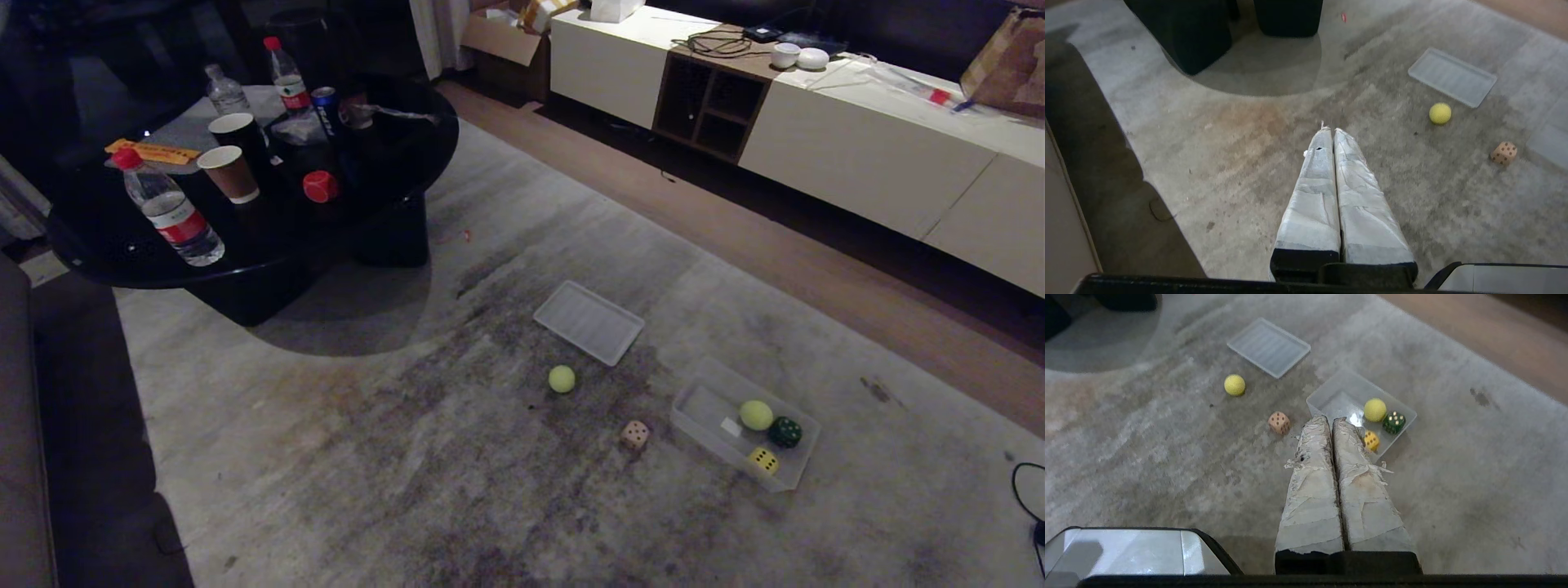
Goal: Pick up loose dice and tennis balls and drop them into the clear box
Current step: Find toys out of the box
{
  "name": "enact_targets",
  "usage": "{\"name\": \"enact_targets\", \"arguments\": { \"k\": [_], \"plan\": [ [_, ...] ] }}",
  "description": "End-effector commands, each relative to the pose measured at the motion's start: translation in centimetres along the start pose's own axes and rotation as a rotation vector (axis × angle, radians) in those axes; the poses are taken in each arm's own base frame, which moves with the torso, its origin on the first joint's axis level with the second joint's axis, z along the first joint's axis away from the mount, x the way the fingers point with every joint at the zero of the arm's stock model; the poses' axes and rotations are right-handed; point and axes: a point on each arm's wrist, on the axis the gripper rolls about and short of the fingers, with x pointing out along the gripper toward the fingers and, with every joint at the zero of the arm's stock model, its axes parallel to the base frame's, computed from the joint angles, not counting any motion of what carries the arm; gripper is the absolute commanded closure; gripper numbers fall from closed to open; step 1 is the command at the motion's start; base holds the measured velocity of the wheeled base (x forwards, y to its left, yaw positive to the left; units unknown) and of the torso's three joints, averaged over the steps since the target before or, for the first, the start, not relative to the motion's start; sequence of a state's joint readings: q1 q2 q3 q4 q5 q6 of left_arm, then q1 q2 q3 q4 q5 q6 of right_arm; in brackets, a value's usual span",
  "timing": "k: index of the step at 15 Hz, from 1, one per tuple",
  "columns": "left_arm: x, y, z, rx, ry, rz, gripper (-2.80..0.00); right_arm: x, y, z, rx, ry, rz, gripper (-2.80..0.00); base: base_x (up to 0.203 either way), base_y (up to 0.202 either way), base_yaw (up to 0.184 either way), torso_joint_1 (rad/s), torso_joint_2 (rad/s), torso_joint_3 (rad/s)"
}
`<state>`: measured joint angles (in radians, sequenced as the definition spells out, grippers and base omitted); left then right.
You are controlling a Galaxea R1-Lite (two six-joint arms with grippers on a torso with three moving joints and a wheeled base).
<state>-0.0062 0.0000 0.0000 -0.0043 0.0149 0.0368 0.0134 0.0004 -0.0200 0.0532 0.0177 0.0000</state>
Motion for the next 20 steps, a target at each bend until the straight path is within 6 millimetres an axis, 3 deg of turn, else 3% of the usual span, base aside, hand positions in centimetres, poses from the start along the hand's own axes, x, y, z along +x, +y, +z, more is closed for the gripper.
{"name": "enact_targets", "arguments": {
  "k": [1,20],
  "plan": [
    [0.02,0.00,-0.04,0.000,0.003,0.000,0.00,0.01,0.00,0.00,0.000,0.002,0.001,0.00,0.000,0.000,0.000,-0.001,0.00,-0.206],
    [0.02,0.00,-0.04,0.006,0.003,0.000,0.00,0.00,0.00,-0.01,0.000,0.000,0.001,0.00,0.000,0.000,0.000,0.002,0.00,-0.197]
  ]
}}
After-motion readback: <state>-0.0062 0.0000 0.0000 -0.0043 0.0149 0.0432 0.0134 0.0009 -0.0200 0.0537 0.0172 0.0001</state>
